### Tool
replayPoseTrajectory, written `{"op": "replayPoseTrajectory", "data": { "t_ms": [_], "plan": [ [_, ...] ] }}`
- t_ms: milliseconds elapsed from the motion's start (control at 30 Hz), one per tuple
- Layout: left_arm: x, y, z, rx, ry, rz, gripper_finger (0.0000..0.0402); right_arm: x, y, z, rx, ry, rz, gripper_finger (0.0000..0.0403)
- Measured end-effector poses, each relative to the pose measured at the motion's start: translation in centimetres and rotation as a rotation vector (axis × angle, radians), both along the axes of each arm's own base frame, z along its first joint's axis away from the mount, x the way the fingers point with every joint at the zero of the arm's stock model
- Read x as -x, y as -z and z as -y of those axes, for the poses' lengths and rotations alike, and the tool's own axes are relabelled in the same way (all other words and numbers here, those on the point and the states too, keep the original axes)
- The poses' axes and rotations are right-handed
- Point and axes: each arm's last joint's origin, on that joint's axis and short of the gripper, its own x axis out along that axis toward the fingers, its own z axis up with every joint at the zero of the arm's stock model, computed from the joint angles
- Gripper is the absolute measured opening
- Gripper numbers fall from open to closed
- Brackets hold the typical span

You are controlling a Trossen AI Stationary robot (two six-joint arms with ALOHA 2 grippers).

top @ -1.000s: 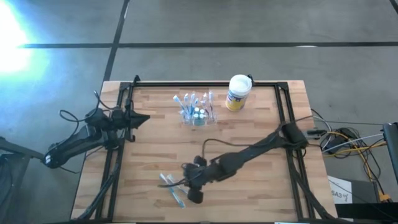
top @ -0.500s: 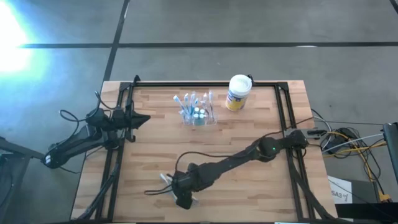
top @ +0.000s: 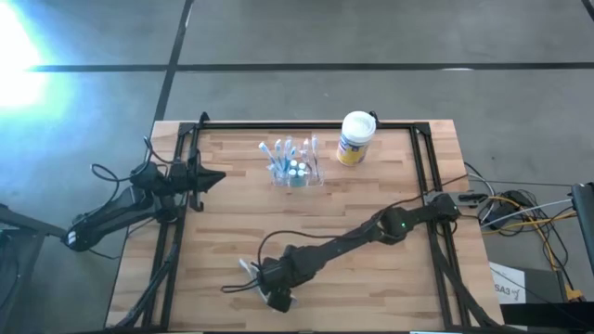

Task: Pick & Place toothbrushing station
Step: Put the blue toothbrush into the transparent organizer

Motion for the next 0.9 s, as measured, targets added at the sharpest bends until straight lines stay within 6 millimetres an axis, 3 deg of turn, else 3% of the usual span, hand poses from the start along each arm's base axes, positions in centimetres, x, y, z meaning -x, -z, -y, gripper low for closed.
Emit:
{"op": "replayPoseTrajectory", "data": {
  "t_ms": [400,533,767,900],
  "plan": [
    [0.0,0.0,0.0,0.0,0.003,0.0,0.0014,1.4,0.7,1.8,0.146,-0.018,-0.17,0.0177],
    [0.0,-0.1,0.0,-0.004,0.003,0.008,0.001,1.4,0.7,2.1,0.164,-0.06,-0.173,0.0135],
    [0.0,-0.1,0.0,-0.005,0.003,0.009,0.0014,1.3,-0.1,2.8,0.212,-0.147,-0.151,0.0025],
    [0.0,-0.1,0.0,-0.01,0.003,0.008,0.0019,1.5,-1.4,3.0,0.245,-0.184,-0.123,0.0023]
  ]
}}
